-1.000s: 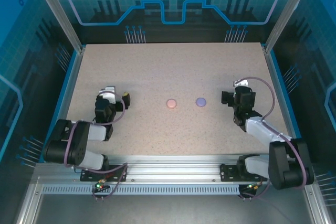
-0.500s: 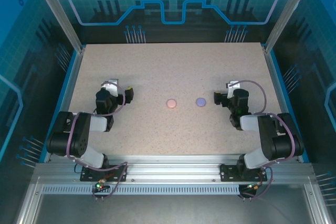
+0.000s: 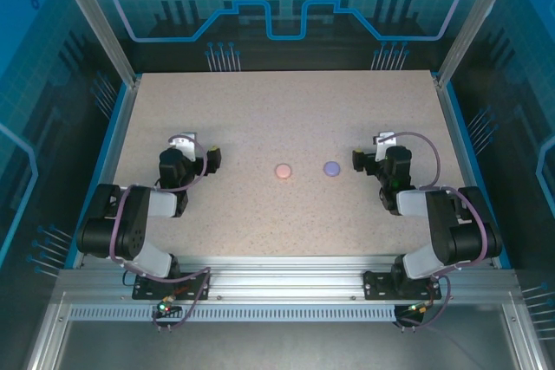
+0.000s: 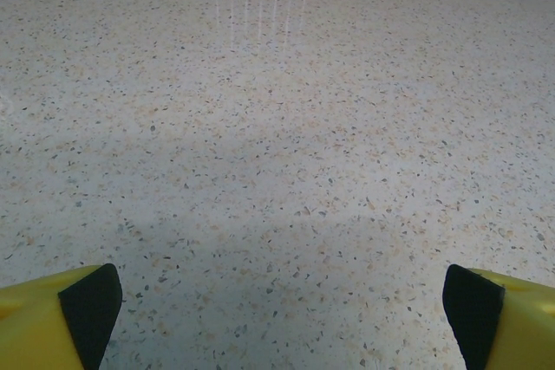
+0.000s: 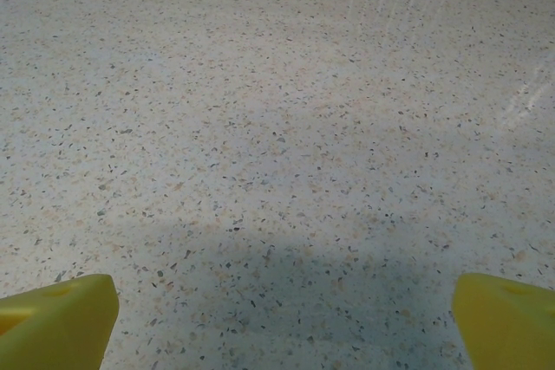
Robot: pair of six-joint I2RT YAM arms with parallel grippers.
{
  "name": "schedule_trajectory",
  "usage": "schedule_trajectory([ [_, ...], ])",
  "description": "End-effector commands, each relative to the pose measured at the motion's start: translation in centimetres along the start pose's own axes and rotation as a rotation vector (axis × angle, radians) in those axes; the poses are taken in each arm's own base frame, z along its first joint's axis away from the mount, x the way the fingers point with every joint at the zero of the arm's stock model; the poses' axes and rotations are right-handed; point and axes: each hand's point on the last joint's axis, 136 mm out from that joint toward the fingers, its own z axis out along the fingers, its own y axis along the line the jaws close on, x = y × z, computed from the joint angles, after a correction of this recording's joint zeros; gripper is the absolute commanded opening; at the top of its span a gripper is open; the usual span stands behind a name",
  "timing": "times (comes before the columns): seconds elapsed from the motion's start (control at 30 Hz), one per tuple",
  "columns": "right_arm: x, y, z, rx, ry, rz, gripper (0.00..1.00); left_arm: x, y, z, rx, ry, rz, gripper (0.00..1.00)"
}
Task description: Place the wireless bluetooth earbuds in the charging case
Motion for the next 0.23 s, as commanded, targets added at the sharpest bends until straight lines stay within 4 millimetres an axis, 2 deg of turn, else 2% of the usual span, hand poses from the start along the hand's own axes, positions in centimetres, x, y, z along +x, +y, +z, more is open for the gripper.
schedule_trajectory([
  [0.0,-1.40,-0.30,0.21,-0.003,-0.042,-0.004,1.00,-0.79,0.15,0.24,0.004,-0.016,-0.005,0.99],
  [0.2,-1.37,-0.31,0.14,-0.004,-0.045,-0.005,1.00,-0.77,0.46,0.25,-0.010,-0.015,-0.014,0.99],
])
